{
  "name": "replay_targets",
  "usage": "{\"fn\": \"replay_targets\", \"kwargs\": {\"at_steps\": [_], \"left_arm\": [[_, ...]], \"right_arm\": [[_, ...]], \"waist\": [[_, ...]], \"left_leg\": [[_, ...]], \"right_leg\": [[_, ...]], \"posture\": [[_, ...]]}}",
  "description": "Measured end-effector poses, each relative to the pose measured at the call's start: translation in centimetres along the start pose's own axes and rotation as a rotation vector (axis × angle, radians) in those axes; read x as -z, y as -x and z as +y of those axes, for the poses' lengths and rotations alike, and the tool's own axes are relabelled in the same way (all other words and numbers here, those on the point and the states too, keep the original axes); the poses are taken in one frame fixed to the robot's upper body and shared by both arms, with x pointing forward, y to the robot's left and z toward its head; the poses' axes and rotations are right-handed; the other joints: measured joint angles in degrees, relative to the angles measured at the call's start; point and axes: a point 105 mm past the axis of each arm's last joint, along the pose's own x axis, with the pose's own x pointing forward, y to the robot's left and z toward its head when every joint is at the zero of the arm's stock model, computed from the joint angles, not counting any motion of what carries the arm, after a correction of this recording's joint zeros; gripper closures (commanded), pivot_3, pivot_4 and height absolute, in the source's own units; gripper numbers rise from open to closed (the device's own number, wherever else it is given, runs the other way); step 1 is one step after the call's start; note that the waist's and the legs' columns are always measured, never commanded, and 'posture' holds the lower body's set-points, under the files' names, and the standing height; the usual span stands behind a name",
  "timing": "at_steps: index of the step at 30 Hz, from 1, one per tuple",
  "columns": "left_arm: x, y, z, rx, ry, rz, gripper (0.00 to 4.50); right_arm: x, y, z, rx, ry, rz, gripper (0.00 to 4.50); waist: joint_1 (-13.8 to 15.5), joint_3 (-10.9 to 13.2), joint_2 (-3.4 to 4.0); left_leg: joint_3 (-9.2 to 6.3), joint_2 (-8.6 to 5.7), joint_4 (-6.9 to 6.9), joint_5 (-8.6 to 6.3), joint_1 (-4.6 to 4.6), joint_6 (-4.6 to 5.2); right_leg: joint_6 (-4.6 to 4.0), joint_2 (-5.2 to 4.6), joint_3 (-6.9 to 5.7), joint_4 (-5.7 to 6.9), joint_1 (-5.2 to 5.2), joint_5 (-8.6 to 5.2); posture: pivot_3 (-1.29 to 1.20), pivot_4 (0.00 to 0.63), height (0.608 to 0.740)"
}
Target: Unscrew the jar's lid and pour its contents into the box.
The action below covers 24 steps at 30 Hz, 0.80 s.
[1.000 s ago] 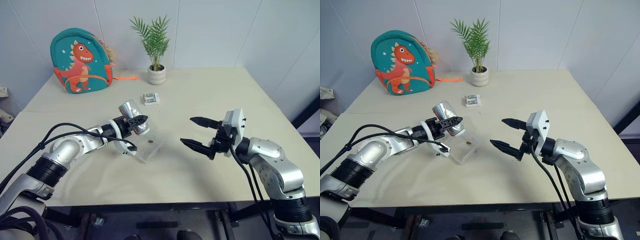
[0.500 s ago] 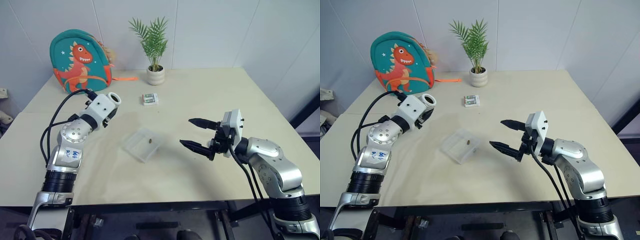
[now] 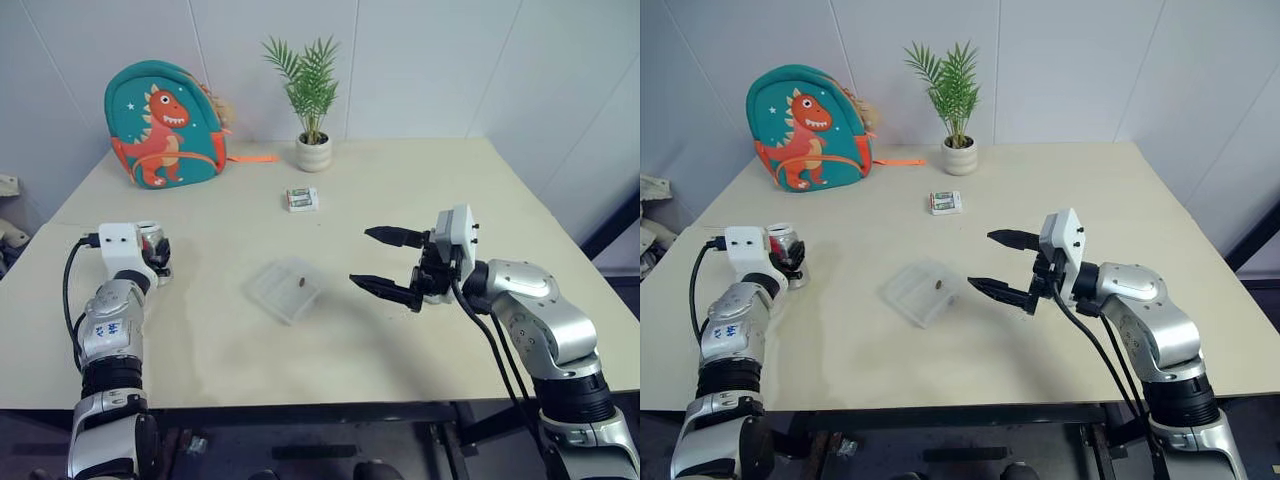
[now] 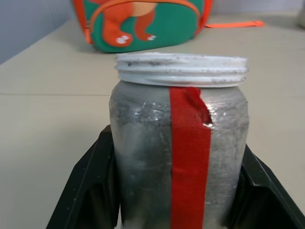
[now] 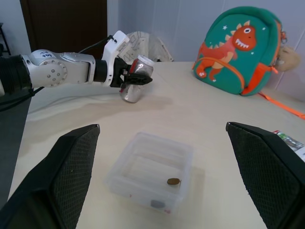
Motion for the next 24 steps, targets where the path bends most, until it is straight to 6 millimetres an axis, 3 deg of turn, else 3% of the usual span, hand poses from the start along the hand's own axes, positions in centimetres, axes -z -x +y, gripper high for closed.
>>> {"fn": "replay_targets", "kwargs": {"at_steps": [8, 9, 15, 24], "left_arm": [[0.6, 0.1, 0.3, 0.059, 0.074, -0.081, 2.3], [0.6, 0.2, 0.2, 0.075, 0.082, -0.089, 1.66], [2.8, 1.6, 0.3, 0.126, 0.045, -0.05, 0.03], [3.5, 4.1, 0.6, 0.133, -0.068, -0.011, 0.01]], "right_arm": [[-0.4, -0.7, 0.0, -0.011, 0.011, -0.019, 0.02], [-0.4, -0.8, 0.1, -0.013, 0.01, -0.022, 0.0], [-0.4, -1.2, 0.3, -0.028, 0.011, -0.034, 0.0], [-0.3, -1.5, 0.6, -0.038, 0.005, -0.04, 0.0]], "waist": [[-0.1, 0.0, 0.0], [-0.1, 0.0, 0.0], [-0.2, 0.0, 0.0], [-0.2, 0.0, -0.01]], "left_leg": [[0.03, 0.01, -0.08, 0.0, 0.03, 0.0], [0.03, 0.01, -0.08, 0.0, 0.02, 0.0], [0.06, 0.03, -0.16, 0.0, 0.03, 0.0], [0.06, 0.04, -0.25, 0.0, 0.05, 0.0]], "right_leg": [[0.0, 0.01, -0.01, -0.02, 0.0, 0.0], [0.0, 0.01, -0.01, -0.02, 0.0, 0.0], [0.0, 0.0, 0.0, -0.06, -0.02, 0.0], [-0.03, -0.03, 0.0, -0.14, -0.01, 0.01]], "posture": [[0.0, 0.15, 0.74], [0.0, 0.15, 0.74], [0.0, 0.15, 0.74], [0.0, 0.15, 0.74]]}}
